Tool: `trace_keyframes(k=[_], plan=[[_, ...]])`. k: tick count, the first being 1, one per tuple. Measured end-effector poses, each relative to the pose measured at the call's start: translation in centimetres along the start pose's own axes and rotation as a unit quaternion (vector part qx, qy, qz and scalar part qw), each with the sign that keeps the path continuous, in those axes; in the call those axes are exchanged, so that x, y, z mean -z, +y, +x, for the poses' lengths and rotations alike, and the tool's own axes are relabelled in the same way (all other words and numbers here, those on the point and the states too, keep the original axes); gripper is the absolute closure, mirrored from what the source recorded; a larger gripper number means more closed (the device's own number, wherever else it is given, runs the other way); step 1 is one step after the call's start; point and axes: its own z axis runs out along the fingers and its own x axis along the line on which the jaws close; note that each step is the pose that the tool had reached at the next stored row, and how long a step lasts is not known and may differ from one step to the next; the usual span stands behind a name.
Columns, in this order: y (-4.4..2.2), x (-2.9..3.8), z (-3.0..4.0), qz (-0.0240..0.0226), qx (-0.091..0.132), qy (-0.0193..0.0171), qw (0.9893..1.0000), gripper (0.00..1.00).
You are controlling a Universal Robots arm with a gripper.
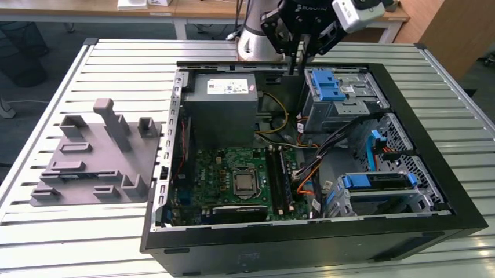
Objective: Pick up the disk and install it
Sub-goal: 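Insert the first disk wire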
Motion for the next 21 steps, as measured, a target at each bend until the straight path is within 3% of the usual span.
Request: trace_keyframes(k=[12,19,21], plan=[[0.21,-0.08,-2.78,0.0000,0.000,0.0000,1.0000,0.76],[0.37,-0.14,-4.84,0.0000,0.000,0.0000,1.0000,0.76],[0.37,-0.13,-4.88,0.0001,0.000,0.0000,1.0000,0.76]])
